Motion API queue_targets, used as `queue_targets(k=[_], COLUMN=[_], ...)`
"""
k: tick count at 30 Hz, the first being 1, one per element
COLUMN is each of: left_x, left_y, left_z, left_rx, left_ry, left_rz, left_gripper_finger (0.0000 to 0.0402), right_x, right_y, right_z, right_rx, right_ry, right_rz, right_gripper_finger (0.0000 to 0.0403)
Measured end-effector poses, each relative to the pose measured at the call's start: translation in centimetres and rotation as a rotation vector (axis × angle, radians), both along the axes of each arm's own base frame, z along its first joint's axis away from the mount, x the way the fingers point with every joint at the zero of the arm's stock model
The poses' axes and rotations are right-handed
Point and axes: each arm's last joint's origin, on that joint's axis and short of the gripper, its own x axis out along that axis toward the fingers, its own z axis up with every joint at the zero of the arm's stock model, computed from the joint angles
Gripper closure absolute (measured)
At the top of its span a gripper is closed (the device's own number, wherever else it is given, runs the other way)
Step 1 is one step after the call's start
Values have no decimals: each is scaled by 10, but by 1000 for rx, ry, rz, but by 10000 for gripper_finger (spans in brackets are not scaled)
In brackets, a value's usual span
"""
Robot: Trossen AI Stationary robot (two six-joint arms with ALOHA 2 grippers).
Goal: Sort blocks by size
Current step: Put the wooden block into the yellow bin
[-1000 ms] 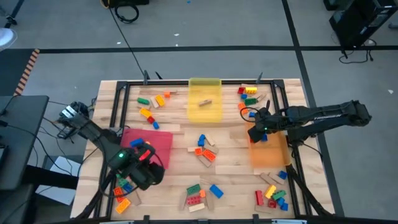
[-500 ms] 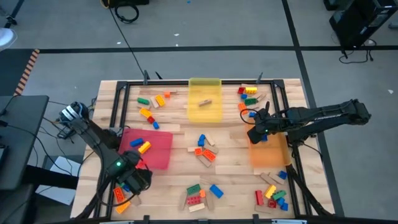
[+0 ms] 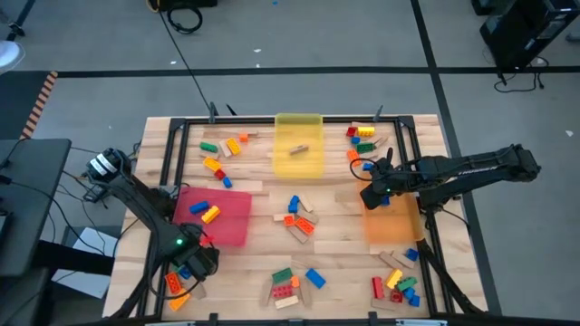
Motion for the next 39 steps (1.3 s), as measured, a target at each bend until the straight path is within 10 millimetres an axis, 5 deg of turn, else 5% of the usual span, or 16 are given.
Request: queue_targets(k=[16,26,30,39], left_x=[-5,-2,-1,13], left_y=[4,1,-1,-16], left_z=[-22,-22,-21,2], left_rx=[-28,-76,-103,-200], left_ry=[-2,-20,-35,-112], left_rz=[-4,-6,-7,-25], left_gripper_finger=[203,293,296,282], right_x=[0,0,0,1], right_y=[0,0,0,0], right_z=[0,0,0,0], right_rx=[0,0,1,-1], right_ry=[0,-3,-4,-7], right_rz=[0,0,0,5], right_gripper_finger=[179,179,179,179])
